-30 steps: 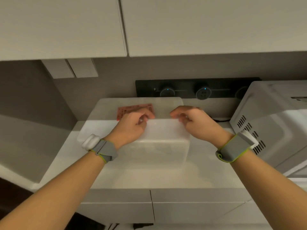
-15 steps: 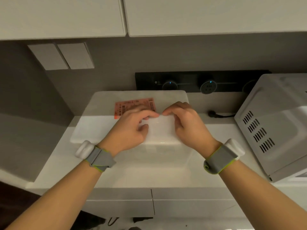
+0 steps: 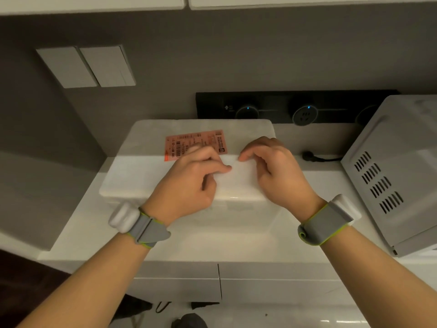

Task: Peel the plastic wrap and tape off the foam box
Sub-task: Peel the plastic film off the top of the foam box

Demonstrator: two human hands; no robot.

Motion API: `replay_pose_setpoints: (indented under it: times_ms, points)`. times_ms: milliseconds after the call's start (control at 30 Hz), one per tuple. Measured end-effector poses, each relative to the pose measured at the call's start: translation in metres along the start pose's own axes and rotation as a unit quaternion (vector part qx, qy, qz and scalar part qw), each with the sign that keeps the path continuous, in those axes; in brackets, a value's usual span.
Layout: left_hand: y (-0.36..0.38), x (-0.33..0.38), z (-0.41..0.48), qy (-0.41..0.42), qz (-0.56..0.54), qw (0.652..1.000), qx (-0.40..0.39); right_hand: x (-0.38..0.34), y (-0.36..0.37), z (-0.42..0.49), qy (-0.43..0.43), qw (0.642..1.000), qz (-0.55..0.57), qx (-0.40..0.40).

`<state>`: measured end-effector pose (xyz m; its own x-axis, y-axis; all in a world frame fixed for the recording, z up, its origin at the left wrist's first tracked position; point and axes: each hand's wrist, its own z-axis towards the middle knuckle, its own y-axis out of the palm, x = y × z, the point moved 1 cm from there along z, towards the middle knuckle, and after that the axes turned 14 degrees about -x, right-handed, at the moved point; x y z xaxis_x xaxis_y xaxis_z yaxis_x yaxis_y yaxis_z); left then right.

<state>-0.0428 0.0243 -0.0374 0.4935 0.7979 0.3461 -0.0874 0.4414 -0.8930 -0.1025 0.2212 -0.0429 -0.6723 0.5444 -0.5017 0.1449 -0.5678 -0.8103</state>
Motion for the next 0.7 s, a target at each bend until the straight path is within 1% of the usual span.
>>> replay_pose_setpoints:
  times_ms: [367,700]
  points:
    - [-0.002,-0.002,0.006,-0.013,-0.02,1.0,0.003,0.002,0.0,0.003,0.006,1.0,0.007,0.005]
    - [-0.003,-0.007,0.018,-0.036,-0.075,0.996,-0.029,0.006,0.001,0.01,0.029,1.0,0.002,-0.011]
